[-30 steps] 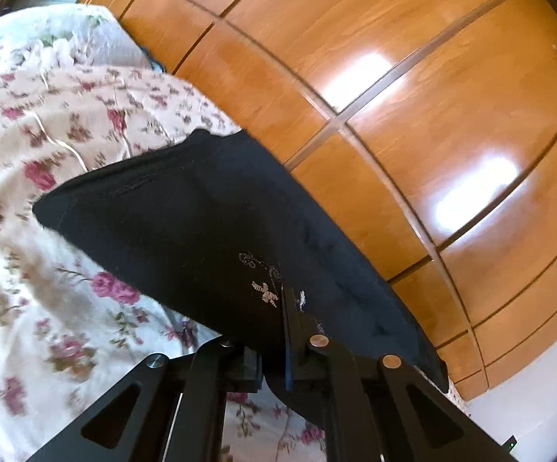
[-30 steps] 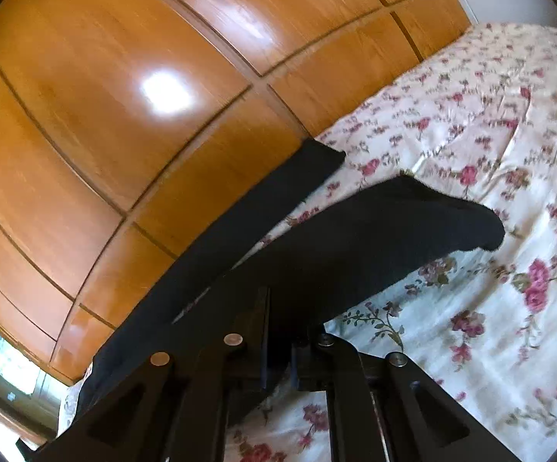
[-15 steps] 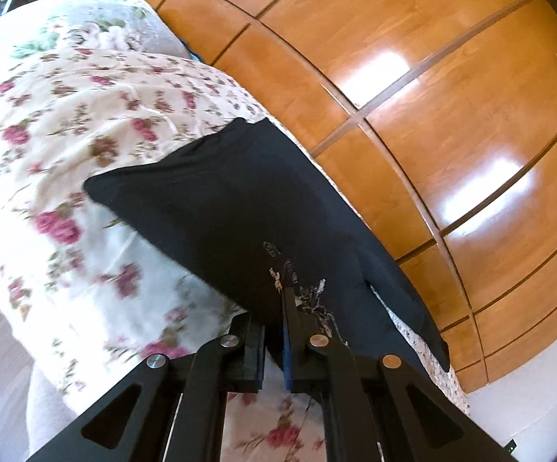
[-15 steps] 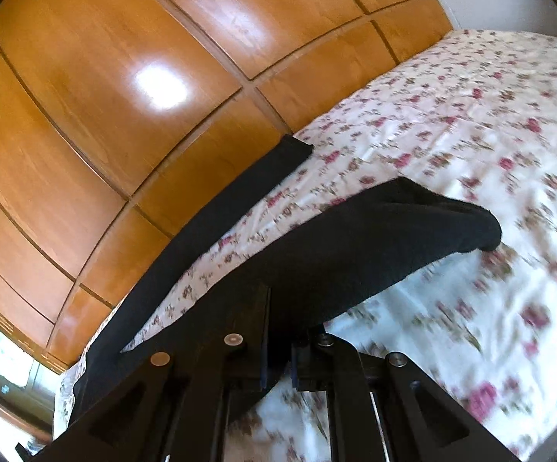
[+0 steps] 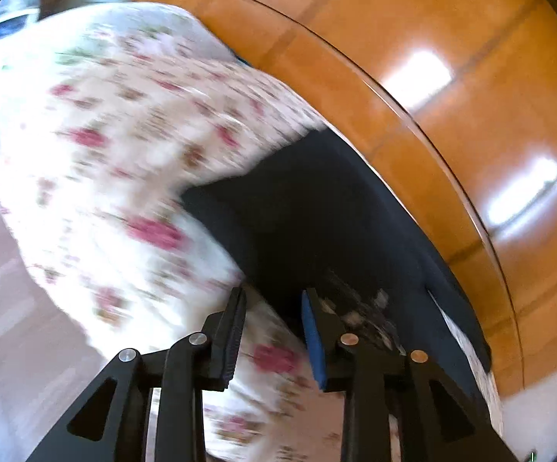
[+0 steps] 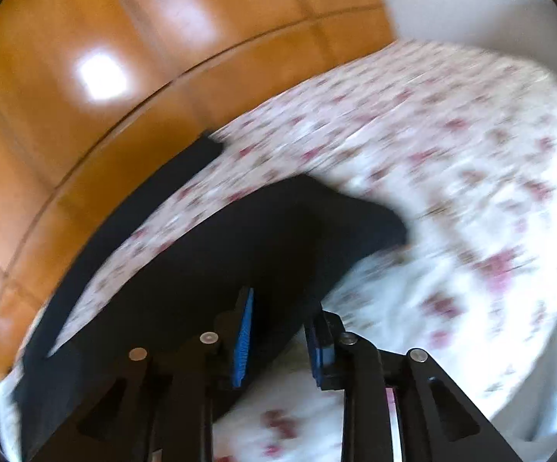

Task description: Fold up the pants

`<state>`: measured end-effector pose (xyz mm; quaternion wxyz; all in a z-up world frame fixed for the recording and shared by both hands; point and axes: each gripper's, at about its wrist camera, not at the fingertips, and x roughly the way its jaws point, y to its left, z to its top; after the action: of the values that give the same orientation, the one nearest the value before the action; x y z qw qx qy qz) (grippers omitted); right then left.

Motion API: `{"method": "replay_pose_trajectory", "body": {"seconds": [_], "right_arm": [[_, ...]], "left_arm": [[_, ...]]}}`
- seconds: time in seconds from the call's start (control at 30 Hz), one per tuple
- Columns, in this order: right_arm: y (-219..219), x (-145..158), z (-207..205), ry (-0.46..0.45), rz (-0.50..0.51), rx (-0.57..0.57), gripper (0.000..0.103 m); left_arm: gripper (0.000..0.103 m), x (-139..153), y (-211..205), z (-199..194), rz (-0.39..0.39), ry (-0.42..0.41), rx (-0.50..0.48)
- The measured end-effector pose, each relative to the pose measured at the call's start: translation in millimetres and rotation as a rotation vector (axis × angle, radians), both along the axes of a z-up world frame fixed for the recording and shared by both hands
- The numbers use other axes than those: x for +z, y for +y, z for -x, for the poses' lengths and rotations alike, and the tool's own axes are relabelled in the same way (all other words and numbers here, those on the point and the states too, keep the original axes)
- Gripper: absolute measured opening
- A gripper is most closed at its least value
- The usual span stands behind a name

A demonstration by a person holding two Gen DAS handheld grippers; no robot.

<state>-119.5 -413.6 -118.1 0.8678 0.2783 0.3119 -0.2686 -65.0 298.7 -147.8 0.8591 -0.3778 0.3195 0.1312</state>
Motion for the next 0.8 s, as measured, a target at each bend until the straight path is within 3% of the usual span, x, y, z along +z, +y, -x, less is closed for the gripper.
{"method": "replay_pose_trajectory", "body": {"seconds": [0.07,0.17,0.2,0.23,0.27,0.33,0.47,0.6,0.67,0.8], "right_arm": [[-0.6,14.7,7.3,-0.002,0.087,-0.059,0.027],[10.7,32.7,2.0,-0.011,0.178,-0.022,0.028],[21.4,38.7,-5.6,-0.009,0.216,0.010,0.030],[30.9,41.5,-14.2,-0.006,0.235,0.041,0.039],[41.3,43.4,-27.1,-0.003,0.245,0.078,0.046],[60.6,43.5,-48.7,-0.011,0.256,0.149,0.046],[101.9,40.9,-98.5,0.010,0.289,0.277,0.046],[134.6,42.8,-128.3,-0.011,0.339,0.314,0.046],[147.1,38.7,-145.1,-0.010,0.322,0.380,0.051],[171.0,4.9,-188.7,0.095,0.213,0.542,0.051]], "left_arm": [[0.030,6.7,12.3,7.8,-0.040,0.015,0.087],[0.032,22.3,25.0,17.2,-0.090,-0.010,0.197],[0.036,26.1,26.5,16.6,-0.088,-0.022,0.208],[0.042,30.2,26.3,14.2,-0.077,-0.036,0.212],[0.046,33.6,23.5,9.4,-0.063,-0.045,0.202],[0.054,38.5,16.7,-7.2,-0.039,-0.051,0.156],[0.055,46.0,-10.8,-49.9,-0.036,-0.038,0.027],[0.055,52.7,-34.0,-95.2,-0.059,-0.012,-0.071],[0.055,55.0,-43.7,-122.3,-0.080,0.003,-0.110],[0.055,58.8,-56.3,-169.5,-0.085,0.035,-0.179]]}}
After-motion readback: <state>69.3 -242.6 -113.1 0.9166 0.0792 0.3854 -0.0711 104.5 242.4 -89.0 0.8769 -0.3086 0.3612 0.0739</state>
